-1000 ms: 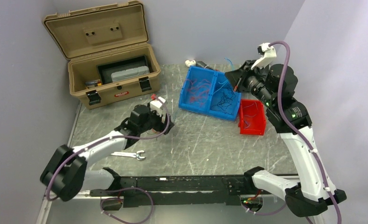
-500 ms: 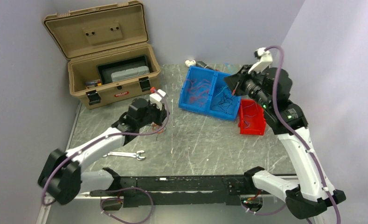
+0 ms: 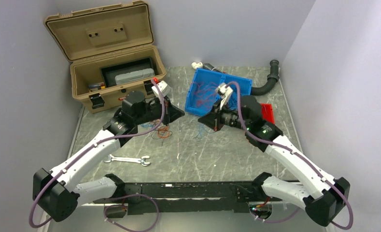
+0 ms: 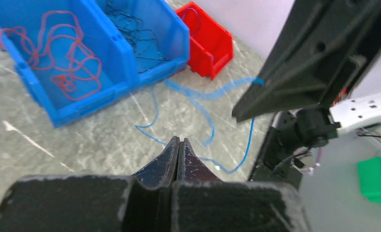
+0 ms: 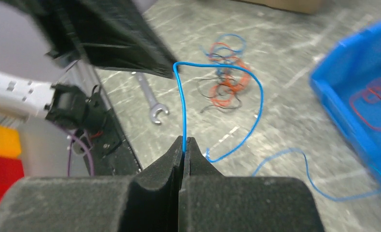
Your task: Untangle the cables
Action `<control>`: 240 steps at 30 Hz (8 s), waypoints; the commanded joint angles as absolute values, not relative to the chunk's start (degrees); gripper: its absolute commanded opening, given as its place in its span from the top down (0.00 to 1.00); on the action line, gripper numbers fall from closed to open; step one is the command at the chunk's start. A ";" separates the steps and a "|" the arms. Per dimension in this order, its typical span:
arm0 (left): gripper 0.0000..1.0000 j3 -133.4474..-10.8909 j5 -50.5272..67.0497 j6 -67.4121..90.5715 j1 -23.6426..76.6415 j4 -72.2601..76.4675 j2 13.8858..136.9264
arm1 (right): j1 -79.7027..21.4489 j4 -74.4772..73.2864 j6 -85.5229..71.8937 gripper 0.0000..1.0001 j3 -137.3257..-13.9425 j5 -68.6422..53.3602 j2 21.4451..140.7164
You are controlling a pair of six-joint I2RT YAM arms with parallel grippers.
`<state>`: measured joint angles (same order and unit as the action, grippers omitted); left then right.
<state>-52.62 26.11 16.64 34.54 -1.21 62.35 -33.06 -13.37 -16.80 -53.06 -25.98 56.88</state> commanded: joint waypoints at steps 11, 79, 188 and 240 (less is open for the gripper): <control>1.00 -55.38 40.96 29.08 34.71 2.11 66.22 | -43.72 15.01 -11.38 0.99 -40.72 -20.32 55.27; 0.21 -41.57 15.67 20.74 34.18 -7.47 58.32 | -41.13 -24.74 -32.48 0.00 -51.32 3.15 85.53; 0.21 -40.98 17.88 20.65 33.58 -5.76 57.40 | 2.58 -30.30 -27.76 0.41 -58.70 16.33 77.84; 0.18 -34.19 17.07 25.71 26.62 -2.79 54.40 | 29.90 -7.41 -49.76 0.67 -50.89 -14.22 89.54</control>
<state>-33.98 16.86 26.20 26.81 -4.12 55.16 29.82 -10.52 -49.12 -51.86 -12.93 88.58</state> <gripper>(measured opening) 0.823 0.396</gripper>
